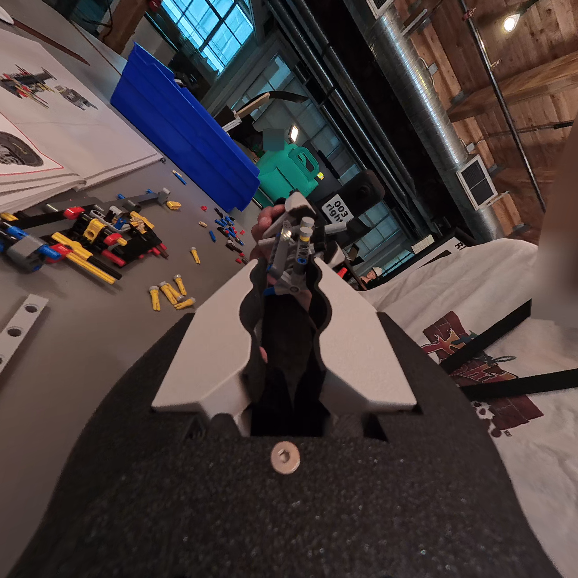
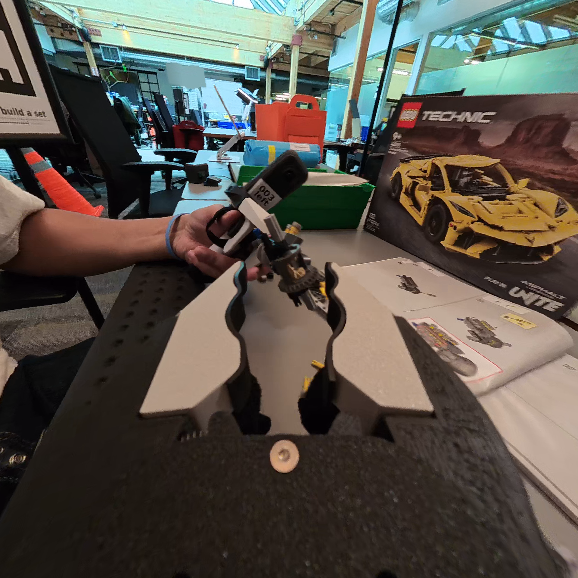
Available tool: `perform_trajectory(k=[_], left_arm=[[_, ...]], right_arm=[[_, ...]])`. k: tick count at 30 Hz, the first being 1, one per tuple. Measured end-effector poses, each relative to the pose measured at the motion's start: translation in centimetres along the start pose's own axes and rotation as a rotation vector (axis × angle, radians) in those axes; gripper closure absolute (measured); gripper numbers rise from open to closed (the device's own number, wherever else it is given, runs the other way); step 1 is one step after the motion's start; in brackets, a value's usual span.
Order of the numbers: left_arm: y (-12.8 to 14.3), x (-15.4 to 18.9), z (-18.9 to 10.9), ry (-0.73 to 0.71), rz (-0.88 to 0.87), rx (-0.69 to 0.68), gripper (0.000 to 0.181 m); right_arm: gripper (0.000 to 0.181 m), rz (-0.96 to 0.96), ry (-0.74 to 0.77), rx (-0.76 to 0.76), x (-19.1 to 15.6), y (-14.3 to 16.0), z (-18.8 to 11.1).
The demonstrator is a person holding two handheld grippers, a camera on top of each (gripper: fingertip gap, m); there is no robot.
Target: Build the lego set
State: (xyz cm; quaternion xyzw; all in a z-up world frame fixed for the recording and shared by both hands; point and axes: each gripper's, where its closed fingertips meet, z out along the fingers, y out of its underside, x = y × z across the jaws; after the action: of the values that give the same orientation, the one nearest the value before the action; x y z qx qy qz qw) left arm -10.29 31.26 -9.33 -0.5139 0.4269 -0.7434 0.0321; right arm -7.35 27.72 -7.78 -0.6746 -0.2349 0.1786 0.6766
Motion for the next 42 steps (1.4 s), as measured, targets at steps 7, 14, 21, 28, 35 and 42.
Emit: perform_trajectory(k=[7,14,21,28,35,42], left_arm=[[-2.1,-3.6,-3.0,-0.452,0.411,0.046,0.157],[-0.3,-3.6,-1.5,-0.512,0.584,-0.057,0.157],[0.2,-3.0,-0.7,-0.449,0.547,-0.073,0.157],[0.7,-3.3,-0.6,-0.462,0.567,-0.105,0.157],[0.7,-3.6,-0.7,-0.472,0.567,-0.109,0.157],[0.8,-3.7,-0.7,-0.479,0.573,-0.114,0.157]], right_arm=[[0.151,0.137,0.081,-0.494,3.9,8.5,-4.0],[0.156,0.110,0.188,-0.689,6.2,12.4,-7.3],[0.156,0.247,0.158,-0.735,6.8,14.0,-8.6],[0.166,0.310,0.159,-0.746,7.1,14.1,-8.4],[0.168,0.316,0.022,-0.736,4.0,13.4,-7.4],[0.157,0.224,0.032,-0.723,4.0,12.7,-6.7]])
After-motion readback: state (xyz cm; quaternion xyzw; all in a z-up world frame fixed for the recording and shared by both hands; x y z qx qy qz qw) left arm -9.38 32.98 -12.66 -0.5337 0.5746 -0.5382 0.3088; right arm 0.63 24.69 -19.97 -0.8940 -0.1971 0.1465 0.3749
